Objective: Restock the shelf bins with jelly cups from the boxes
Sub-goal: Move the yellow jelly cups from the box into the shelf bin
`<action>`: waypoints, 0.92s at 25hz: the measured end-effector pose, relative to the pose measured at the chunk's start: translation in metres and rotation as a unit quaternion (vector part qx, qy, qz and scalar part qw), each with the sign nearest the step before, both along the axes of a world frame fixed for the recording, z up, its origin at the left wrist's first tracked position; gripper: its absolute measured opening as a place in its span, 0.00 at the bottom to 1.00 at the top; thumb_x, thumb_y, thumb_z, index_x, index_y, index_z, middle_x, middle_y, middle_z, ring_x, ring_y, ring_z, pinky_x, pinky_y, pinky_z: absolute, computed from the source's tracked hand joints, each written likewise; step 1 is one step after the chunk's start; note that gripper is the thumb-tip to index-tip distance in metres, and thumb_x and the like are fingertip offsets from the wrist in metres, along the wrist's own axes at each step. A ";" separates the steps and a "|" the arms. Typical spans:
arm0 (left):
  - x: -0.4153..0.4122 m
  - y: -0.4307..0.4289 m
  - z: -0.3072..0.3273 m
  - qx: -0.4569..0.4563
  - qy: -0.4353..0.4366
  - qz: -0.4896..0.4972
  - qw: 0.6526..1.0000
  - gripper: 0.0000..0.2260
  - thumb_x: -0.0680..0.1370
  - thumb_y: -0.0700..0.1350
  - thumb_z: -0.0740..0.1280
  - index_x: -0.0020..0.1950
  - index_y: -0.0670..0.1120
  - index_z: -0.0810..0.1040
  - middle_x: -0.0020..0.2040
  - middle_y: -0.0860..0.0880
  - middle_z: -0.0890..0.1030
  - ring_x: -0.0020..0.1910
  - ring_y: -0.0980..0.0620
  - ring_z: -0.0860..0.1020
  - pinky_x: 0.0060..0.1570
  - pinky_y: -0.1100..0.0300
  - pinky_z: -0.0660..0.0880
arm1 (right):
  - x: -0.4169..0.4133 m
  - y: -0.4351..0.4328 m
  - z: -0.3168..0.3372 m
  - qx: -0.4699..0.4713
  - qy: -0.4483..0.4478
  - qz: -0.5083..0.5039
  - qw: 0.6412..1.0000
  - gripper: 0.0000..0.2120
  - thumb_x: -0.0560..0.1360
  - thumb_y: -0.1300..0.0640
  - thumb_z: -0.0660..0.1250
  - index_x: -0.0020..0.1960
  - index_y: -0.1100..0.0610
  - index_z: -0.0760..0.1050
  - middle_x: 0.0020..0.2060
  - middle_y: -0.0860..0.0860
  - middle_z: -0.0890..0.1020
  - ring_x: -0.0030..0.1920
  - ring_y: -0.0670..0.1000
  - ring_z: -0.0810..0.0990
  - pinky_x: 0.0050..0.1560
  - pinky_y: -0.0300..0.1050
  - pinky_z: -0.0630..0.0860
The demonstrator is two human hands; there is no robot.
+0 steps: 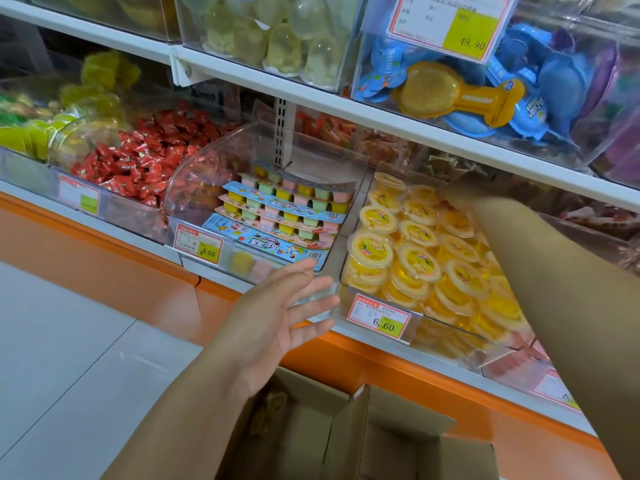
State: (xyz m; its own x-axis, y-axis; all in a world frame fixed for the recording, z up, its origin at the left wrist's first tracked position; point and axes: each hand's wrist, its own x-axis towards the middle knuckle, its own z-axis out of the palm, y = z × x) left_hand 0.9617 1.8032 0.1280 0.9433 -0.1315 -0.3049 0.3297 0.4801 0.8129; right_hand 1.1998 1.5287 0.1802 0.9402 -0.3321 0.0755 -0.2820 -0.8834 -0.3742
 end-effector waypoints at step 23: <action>-0.116 0.044 -0.168 0.383 0.253 -0.232 0.857 0.18 0.83 0.48 0.63 0.71 0.43 0.70 0.66 0.44 0.76 0.63 0.48 0.75 0.60 0.54 0.74 | -0.344 0.147 -0.150 0.402 0.117 0.103 0.902 0.12 0.79 0.56 0.61 0.62 0.50 0.72 0.51 0.48 0.77 0.52 0.48 0.76 0.54 0.43 0.72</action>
State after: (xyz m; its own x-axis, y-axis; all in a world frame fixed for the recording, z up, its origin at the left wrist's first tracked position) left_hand 0.8454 1.8471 -0.0395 0.5645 -0.0344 -0.8247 0.7447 -0.4097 0.5269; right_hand 0.8556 1.6761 0.0305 0.9472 -0.0078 -0.3206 -0.2973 -0.3959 -0.8688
